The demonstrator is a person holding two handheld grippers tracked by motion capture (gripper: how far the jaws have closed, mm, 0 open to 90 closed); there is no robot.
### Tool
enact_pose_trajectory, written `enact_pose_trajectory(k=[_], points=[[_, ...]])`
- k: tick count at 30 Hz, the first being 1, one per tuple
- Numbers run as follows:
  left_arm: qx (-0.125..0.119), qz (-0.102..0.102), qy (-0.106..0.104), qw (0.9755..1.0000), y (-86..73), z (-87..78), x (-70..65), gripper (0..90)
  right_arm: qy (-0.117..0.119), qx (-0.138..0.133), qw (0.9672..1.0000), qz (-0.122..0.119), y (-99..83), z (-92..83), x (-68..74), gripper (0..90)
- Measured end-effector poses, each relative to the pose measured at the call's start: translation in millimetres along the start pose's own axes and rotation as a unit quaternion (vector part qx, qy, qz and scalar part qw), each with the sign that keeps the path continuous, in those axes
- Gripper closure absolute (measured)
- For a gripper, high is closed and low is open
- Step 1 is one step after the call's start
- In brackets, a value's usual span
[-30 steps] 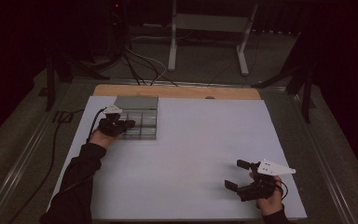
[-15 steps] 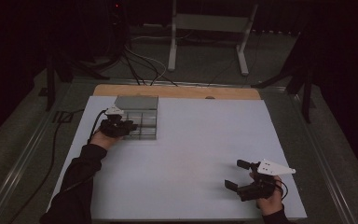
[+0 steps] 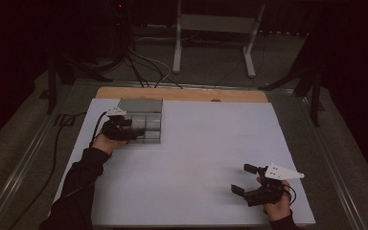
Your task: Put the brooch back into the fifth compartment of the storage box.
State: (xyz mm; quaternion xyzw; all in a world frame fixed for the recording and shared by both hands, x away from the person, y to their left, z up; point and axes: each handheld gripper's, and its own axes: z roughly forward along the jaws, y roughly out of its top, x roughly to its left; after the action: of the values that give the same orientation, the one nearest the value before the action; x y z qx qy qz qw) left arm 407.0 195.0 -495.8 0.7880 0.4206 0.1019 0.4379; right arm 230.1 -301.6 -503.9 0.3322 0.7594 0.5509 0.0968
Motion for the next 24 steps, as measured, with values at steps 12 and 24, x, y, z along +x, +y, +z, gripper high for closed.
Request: enact_pose_trajectory(k=[12,24], points=[[-0.024,0.003,-0.037,0.9990,12.1,-15.4,-11.7,1.7,0.000,0.000,1.0000,0.001,-0.2,0.1,0.1,0.0],[-0.060,0.036,-0.083,0.9941,10.0,-33.0,-32.4,1.6,-0.002,-0.002,1.0000,0.004,-0.1,-1.0,-0.6,0.0]])
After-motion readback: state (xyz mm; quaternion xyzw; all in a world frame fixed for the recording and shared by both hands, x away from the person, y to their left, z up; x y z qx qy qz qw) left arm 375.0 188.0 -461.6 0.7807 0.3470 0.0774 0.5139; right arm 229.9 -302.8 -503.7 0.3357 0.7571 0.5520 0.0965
